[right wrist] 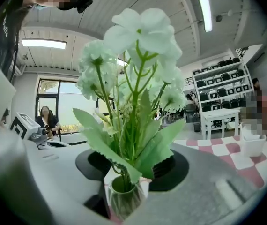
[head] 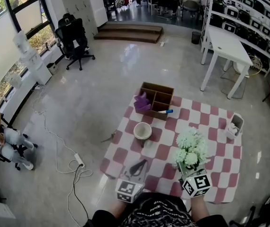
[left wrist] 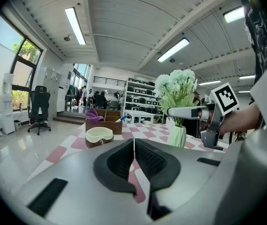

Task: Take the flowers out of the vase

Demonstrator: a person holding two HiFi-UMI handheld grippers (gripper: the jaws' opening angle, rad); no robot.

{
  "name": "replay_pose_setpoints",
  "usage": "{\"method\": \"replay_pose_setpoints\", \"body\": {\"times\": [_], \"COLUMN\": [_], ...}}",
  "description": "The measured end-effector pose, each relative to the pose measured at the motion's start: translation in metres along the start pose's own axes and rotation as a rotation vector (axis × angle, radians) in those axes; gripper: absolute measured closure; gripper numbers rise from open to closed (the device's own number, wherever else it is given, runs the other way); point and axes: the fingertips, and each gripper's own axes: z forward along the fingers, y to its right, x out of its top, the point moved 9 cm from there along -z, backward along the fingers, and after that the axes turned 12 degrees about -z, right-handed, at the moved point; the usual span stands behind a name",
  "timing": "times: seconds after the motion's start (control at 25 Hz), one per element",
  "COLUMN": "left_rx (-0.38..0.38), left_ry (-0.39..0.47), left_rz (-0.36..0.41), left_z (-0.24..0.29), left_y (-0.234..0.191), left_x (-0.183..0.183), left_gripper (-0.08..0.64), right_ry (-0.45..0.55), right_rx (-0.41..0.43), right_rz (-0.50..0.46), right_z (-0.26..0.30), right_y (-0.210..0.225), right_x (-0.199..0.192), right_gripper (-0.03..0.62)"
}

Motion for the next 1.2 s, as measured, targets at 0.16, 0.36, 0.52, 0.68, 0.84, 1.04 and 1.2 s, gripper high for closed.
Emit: {"method": "replay_pose_setpoints", "body": {"times": [0.16, 0.36, 0.52, 0.68, 0.84, 1.04, 1.2], "left_rx": [-0.008, -0.022, -0.032, -0.041, -0.045, -0.054, -0.066], "left_ry": [-0.003, -0.001, 0.003, 0.004, 0.005, 0.005, 0.003], "left_rz": [-0.002, 0.000, 0.003, 0.007, 0.008, 0.005, 0.005], "left_z": [0.000, 0.000, 0.001, 0.000, 0.000, 0.000, 0.000], "left_y": [-0.001, -0.001, -0.001, 0.000, -0.001, 0.001, 0.003], "left_x": [-0.002, -0.002, -0.001, -0.001, -0.002, -0.004, -0.005], "left_gripper": [0.545, 0.545, 0.545, 0.545, 0.545, 0.545, 0.545], "right_ry": [0.042, 0.087, 0.126, 0.139, 0.167, 0.189, 0.203], "right_rx": [-0.009, -0.034, -0.030, -0.031, -0.030, -0.022, -0.032], "right_rz": [-0.006, 0.001, -0.012, -0.032, -0.040, -0.051, -0.027], "right_z": [-0.002, -0.005, -0.006, -0.008, -0.010, -0.015, -0.021], "right_y": [0.001, 0.002, 0.002, 0.001, 0.003, 0.002, 0.004], "right_x": [0.006, 0.018, 0.034, 0.051, 0.066, 0.083, 0.091], "right_gripper": [0.419, 0.434, 0.442, 0.458, 0.466, 0.477, 0.483]}}
